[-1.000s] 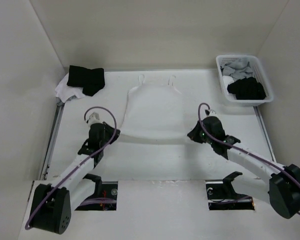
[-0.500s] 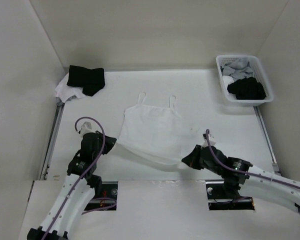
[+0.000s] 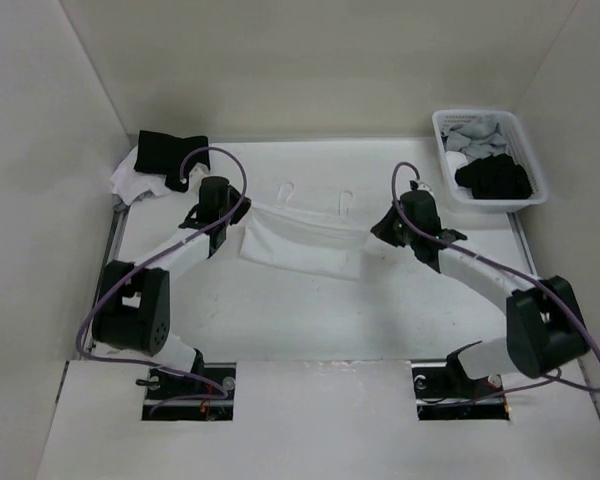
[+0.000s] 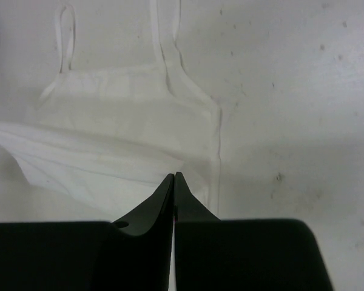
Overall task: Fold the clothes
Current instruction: Fold the tank top
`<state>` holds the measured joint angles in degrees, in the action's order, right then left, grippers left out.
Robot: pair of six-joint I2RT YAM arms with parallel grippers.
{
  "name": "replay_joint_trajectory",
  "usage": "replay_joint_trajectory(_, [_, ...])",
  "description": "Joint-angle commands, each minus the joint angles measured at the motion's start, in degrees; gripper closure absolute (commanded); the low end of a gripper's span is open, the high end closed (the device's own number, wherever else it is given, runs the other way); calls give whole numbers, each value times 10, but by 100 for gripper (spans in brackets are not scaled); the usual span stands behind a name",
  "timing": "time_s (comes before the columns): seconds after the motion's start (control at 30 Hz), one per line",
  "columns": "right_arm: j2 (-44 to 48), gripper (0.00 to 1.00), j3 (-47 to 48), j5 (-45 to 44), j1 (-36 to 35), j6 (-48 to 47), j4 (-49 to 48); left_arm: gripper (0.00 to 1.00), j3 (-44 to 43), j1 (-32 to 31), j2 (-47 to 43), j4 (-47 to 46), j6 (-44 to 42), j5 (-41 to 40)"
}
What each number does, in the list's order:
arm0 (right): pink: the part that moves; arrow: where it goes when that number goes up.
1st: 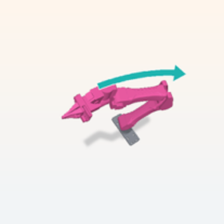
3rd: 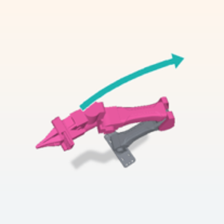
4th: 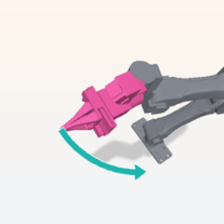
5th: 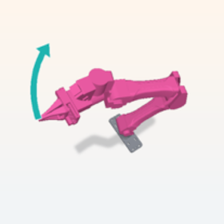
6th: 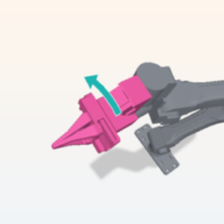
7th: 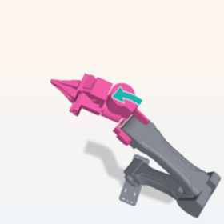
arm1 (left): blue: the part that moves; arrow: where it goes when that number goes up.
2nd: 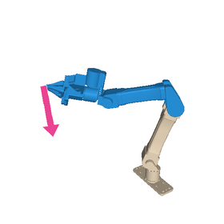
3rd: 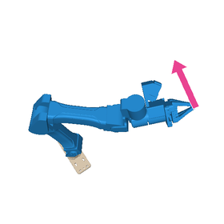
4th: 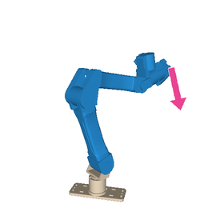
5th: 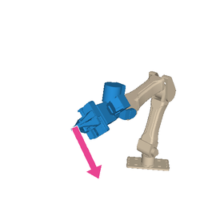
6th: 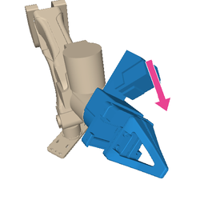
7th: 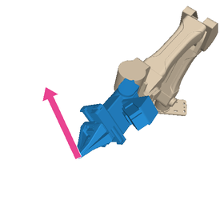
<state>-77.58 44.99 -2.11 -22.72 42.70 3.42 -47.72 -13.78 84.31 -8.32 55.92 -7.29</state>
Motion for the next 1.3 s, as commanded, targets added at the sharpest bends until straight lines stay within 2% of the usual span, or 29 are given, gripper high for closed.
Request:
replay_joint_trajectory(0.0, [-101, 97, 95, 44, 35, -38, -75, 96, -99, 16, 100, -72, -10, -23])
replay_joint_trajectory(0.13, [-201, 98, 162, 54, 62, -31, -100, 93, -172, 22, 202, -82, -11, -17])
replay_joint_trajectory(0.23, [-260, 97, 208, 58, 69, -20, -111, 91, -189, 27, 240, -110, -7, -17])
replay_joint_trajectory(0.3, [-286, 94, 229, 50, 72, -14, -117, 85, -192, 32, 255, -126, -6, -18])
replay_joint_trajectory(0.33, [-296, 91, 237, 47, 72, -9, -122, 79, -192, 35, 259, -136, -5, -16])
replay_joint_trajectory(0.37, [-305, 82, 243, 42, 72, -3, -128, 69, -185, 41, 260, -151, -5, -12])
replay_joint_trajectory(0.4, [-304, 68, 240, 40, 71, 1, -133, 60, -167, 46, 249, -166, -10, -1])
replay_joint_trajectory(0.43, [-300, 64, 237, 39, 70, 1, -135, 58, -162, 47, 244, -169, -10, 1])
replay_joint_trajectory(0.47, [-277, 51, 210, 31, 69, -2, -145, 54, -130, 49, 217, -180, -13, 7])
replay_joint_trajectory(0.57, [-218, 43, 141, -3, 53, -9, -155, 54, -38, 47, 148, -203, -22, 1])
replay_joint_trajectory(0.63, [-160, 43, 67, -29, 30, -13, -169, 56, 45, 39, 93, -204, -19, -8])
replay_joint_trajectory(0.67, [-141, 48, 40, -34, 19, -15, -177, 58, 88, 32, 67, -203, -19, -18])
replay_joint_trajectory(0.7, [-114, 61, 3, -40, 6, -11, -184, 59, 111, 28, 54, -202, -20, -22])
replay_joint_trajectory(0.73, [-83, 84, -39, -38, -12, -3, -188, 62, 151, 28, 31, -198, -22, -20])
replay_joint_trajectory(0.8, [-58, 91, -74, -40, -31, 5, -188, 65, 181, 28, 12, -191, -24, -6])
replay_joint_trajectory(0.87, [-33, 88, -107, -38, -48, 16, -190, 65, 202, 33, 2, -182, -25, 14])
replay_joint_trajectory(0.9, [-16, 80, -127, -43, -58, 22, -192, 65, 211, 35, 4, -183, -28, 27])
replay_joint_trajectory(0.97, [1, 73, -146, -45, -64, 30, -199, 64, 212, 36, 13, -181, -32, 41])
replay_joint_trajectory(1.07, [14, 58, -166, -41, -69, 37, -203, 65, 208, 40, 34, -188, -31, 47])
replay_joint_trajectory(1.27, [-13, 54, -177, -39, -69, 51, -213, 66, 185, 34, 81, -218, -16, 45])
